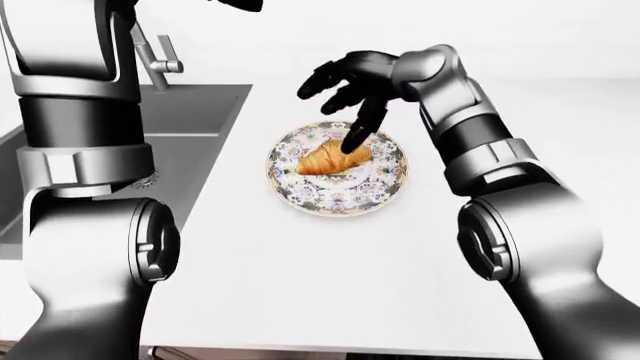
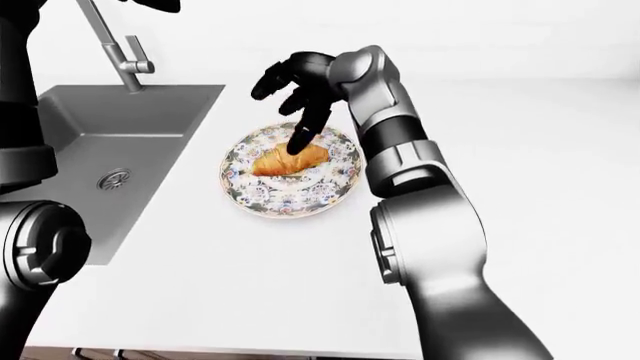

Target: Place the pastries on the plates.

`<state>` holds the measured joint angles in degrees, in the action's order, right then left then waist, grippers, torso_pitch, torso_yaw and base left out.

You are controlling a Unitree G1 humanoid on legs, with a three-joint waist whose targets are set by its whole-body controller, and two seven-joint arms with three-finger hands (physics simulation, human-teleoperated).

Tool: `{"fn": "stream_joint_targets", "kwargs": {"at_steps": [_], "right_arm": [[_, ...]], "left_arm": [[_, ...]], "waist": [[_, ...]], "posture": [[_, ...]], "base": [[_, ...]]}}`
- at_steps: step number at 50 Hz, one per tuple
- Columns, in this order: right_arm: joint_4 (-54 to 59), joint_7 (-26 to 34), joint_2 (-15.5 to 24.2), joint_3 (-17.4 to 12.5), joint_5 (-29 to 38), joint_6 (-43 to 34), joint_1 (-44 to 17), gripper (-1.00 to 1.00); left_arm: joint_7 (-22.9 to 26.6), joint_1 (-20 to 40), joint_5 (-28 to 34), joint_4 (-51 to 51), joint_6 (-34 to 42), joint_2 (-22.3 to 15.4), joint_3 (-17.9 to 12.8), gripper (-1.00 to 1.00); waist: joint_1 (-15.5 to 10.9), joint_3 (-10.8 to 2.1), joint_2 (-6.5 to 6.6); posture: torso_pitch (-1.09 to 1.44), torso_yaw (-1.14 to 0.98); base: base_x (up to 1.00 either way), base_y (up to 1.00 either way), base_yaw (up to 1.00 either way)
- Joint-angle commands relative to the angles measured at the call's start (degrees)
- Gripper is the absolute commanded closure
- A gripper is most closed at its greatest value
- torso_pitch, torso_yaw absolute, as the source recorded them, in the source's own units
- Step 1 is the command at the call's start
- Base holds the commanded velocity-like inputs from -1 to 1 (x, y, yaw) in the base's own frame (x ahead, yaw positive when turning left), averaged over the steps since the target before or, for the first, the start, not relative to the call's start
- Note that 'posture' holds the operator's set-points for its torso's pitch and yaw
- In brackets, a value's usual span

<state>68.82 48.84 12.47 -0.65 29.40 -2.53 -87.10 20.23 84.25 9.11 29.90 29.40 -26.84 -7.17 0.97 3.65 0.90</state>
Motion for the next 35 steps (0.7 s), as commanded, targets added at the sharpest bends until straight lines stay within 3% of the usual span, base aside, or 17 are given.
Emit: {"fn": "stream_joint_targets", "kwargs": {"at_steps": [1,9,15,17,22,25,28,31,35], "right_arm": [[-2.0,-0.9,0.8,-0.5,-0.3,1.0,-2.5,-1.0],[-1.8,-2.9,1.0,-1.4,-0.8,0.3,-4.1,-1.0],[-1.3,-15.9,1.1,-4.9,-4.4,-7.8,-7.2,-1.0],[-1.3,-22.8,1.6,-7.3,-7.2,-11.3,-9.1,-1.0],[-2.8,-32.7,2.7,-8.5,-12.3,-17.0,-10.5,-1.0],[-3.4,-37.3,3.4,-8.4,-14.8,-17.6,-10.9,-1.0],[-4.0,-44.6,3.7,-10.6,-19.4,-17.2,-11.7,-1.0],[-5.4,-44.8,4.9,-9.5,-21.8,-17.9,-11.6,-1.0],[-11.7,-49.1,6.9,-10.4,-26.2,-16.8,-10.6,-1.0]], "left_arm": [[-0.6,2.3,0.0,-1.5,-1.5,-0.7,-0.5,-1.0],[-0.7,2.4,-0.3,-1.9,-1.2,-0.9,-0.7,-1.0],[-0.6,1.3,-0.7,-2.8,-0.7,-0.9,-0.8,-1.0],[-0.8,0.8,-0.9,-3.3,-0.5,-0.6,-0.9,-1.0],[-1.4,-0.5,-1.4,-4.3,-0.3,-0.1,-0.9,-1.0],[-1.7,-0.5,-1.7,-4.2,-0.3,0.0,-0.9,-1.0],[-1.6,-0.3,-1.8,-4.2,-0.1,-0.1,-0.7,-1.0],[-1.8,-0.3,-2.0,-4.7,0.2,0.0,-0.8,-1.0],[-2.2,-1.8,-2.4,-6.9,1.3,0.0,-1.2,-1.0]], "waist": [[0.0,-1.99,0.19],[0.0,-2.02,0.2],[-0.2,-2.18,0.22],[-0.3,-2.65,0.17],[-0.6,-3.84,-0.1],[-0.7,-4.77,-0.31],[-0.8,-5.8,-0.47],[-0.9,-6.79,-0.61],[-1.0,-8.05,-0.73]], "posture": [[0.0,0.0],[0.0,0.0],[-0.01,0.0],[-0.03,0.0],[-0.08,0.0],[-0.11,0.0],[-0.14,0.0],[-0.17,0.0],[-0.21,0.0]], "base": [[0.0,0.0,0.0],[0.0,0.0,0.0],[0.0,0.0,0.0],[0.0,0.0,0.0],[0.0,0.0,0.0],[0.0,0.0,0.0],[0.0,0.0,0.0],[0.0,0.0,0.0],[0.0,0.0,0.0]]}}
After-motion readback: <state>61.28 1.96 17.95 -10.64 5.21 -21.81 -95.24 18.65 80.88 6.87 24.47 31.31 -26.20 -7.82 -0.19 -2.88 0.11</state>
